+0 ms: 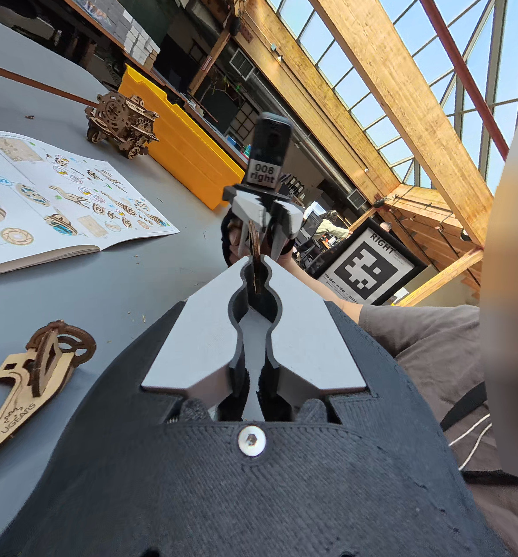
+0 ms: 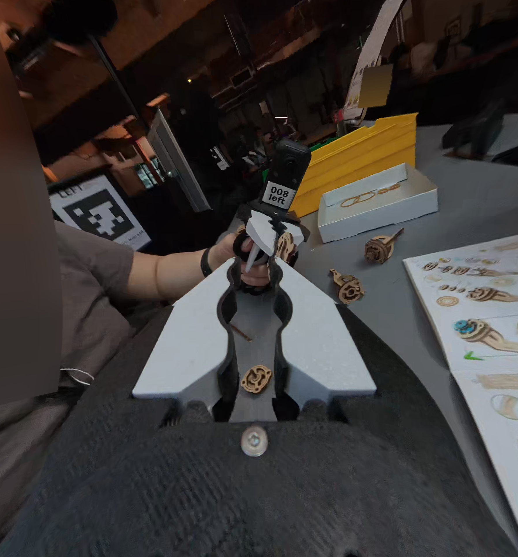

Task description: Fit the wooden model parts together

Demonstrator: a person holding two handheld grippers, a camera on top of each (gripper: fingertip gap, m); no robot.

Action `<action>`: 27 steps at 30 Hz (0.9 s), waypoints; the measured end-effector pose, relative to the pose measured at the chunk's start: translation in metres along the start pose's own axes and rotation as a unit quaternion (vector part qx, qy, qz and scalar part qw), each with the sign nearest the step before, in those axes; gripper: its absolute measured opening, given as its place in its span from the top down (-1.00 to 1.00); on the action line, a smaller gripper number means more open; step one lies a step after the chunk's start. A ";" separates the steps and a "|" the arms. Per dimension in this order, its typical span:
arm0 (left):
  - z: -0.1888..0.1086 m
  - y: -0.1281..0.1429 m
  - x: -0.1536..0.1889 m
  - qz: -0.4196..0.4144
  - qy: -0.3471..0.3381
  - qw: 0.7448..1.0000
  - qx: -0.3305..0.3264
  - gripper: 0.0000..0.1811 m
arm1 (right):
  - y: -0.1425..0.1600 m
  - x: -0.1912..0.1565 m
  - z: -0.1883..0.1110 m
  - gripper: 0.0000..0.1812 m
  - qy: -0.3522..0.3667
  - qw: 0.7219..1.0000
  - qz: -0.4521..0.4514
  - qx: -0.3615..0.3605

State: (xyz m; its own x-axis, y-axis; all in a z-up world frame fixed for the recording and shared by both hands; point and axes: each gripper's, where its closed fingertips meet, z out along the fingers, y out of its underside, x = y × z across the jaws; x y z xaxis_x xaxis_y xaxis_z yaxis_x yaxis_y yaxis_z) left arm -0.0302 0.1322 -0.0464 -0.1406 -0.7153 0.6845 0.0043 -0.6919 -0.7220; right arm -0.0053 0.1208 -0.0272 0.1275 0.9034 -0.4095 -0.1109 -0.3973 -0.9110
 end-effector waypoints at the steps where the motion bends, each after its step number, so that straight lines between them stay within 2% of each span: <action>1: -0.003 -0.003 -0.002 -0.008 -0.004 1.000 0.007 1.00 | -0.003 -0.004 -0.001 0.81 0.039 0.995 -0.095 -0.008; 4: -0.004 -0.003 -0.004 -0.023 -0.004 1.000 0.008 1.00 | -0.001 -0.003 0.002 0.75 0.154 0.938 -0.306 -0.048; 7: 0.000 0.002 -0.003 -0.022 -0.003 1.000 -0.005 1.00 | 0.009 0.003 0.010 0.68 0.200 0.904 -0.368 -0.089; 17: 0.006 0.013 -0.001 -0.045 0.012 0.998 -0.033 1.00 | 0.028 0.009 0.018 0.74 0.194 0.894 -0.381 -0.133; 23: 0.007 0.015 0.005 -0.091 0.050 0.994 -0.035 1.00 | 0.027 0.002 0.017 0.78 0.181 0.892 -0.394 -0.131; 27: 0.007 0.011 0.011 -0.093 0.072 0.993 -0.027 1.00 | 0.022 -0.002 0.015 0.84 0.176 0.898 -0.386 -0.120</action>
State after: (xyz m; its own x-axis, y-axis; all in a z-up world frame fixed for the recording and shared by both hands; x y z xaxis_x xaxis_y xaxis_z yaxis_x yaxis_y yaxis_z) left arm -0.0248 0.1155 -0.0463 -0.2738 -0.5509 0.7884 -0.0881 -0.8019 -0.5910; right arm -0.0225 0.1129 -0.0463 0.3828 0.8347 0.3960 0.3538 0.2635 -0.8974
